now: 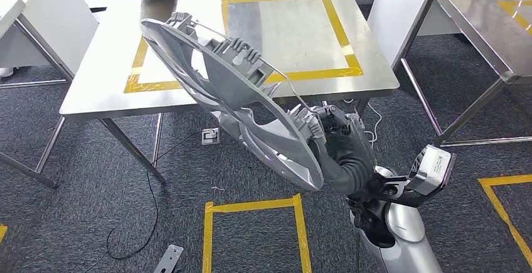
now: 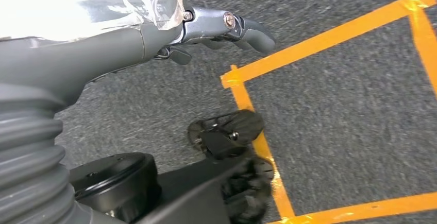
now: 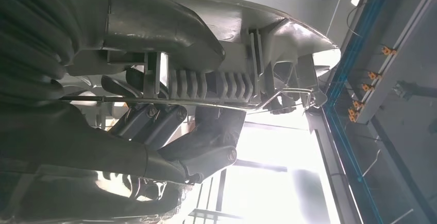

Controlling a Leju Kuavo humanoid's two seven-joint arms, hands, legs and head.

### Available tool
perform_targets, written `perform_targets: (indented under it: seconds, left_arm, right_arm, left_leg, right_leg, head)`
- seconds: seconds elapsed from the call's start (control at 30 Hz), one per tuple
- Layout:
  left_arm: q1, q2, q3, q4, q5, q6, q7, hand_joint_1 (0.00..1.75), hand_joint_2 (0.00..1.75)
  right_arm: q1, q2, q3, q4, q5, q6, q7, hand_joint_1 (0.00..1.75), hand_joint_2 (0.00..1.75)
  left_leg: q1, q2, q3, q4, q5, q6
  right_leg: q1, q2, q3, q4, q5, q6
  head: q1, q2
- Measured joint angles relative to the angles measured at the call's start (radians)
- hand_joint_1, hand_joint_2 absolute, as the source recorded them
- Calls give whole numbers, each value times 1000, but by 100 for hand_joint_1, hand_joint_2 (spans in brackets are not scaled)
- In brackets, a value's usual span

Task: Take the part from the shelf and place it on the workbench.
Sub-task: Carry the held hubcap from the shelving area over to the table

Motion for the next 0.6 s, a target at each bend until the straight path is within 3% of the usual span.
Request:
perform_targets:
  seconds: [0.07,0.2,0.27,0.33,0.37,0.4,0.43,0.5,0.53,0.6]
  left_arm:
    - [-2,2,0,0,1,0,-2,0,175]
    - [-3,4,0,-1,-2,1,-2,0,175]
    - [-5,4,0,-1,-5,1,-1,0,175]
    - [-7,3,0,-1,-5,0,1,0,175]
    - [-7,3,0,-1,-5,0,1,0,175]
    - [-7,3,0,-1,-5,0,1,0,175]
    - [-7,2,0,-1,-5,0,1,0,175]
    - [-7,2,0,-1,-5,0,1,0,175]
    - [-7,2,0,-1,-6,0,2,0,175]
    - [-8,2,0,-1,-6,0,2,0,175]
  right_arm:
    - [-6,2,1,0,0,-5,2,175,175]
    - [-12,5,4,0,4,-20,10,175,175]
    - [-15,5,4,-1,5,-26,12,175,175]
    - [-16,4,5,0,5,-27,12,175,175]
    - [-15,4,5,0,5,-27,12,175,175]
    - [-14,3,6,1,6,-27,13,175,175]
    - [-13,2,6,1,6,-27,13,175,175]
    - [-14,1,6,2,6,-27,14,175,175]
    - [-15,1,6,2,5,-27,13,175,175]
    - [-15,2,7,2,5,-27,13,175,175]
  left_leg:
    - [-7,1,36,-80,24,14]
    - [-8,2,56,-110,16,29]
    - [-3,2,69,-122,17,37]
    - [-4,2,75,-123,11,42]
    - [-5,1,78,-123,8,43]
    - [-5,0,83,-122,3,42]
    - [-5,-2,89,-121,-2,40]
    - [-7,-4,102,-117,-15,33]
    - [-10,-5,106,-113,-23,28]
    - [-14,-5,109,-108,-35,18]
  right_leg:
    - [3,2,2,0,-6,7]
    - [4,-2,-9,14,-18,23]
    - [3,-5,-59,107,-56,19]
    - [2,-5,-140,249,-99,16]
    - [2,-6,-170,291,-105,20]
    - [1,-6,-180,295,-93,28]
    - [1,-6,-168,256,-67,38]
    - [0,-10,-104,107,2,52]
    - [0,-11,-76,48,26,49]
    - [4,-12,-50,0,38,32]
  head:
    - [-1,0]
    - [-3,0]
    - [-1,0]
    - [0,0]
    - [0,0]
    - [0,0]
    - [0,0]
    - [1,0]
    - [1,0]
    - [0,0]
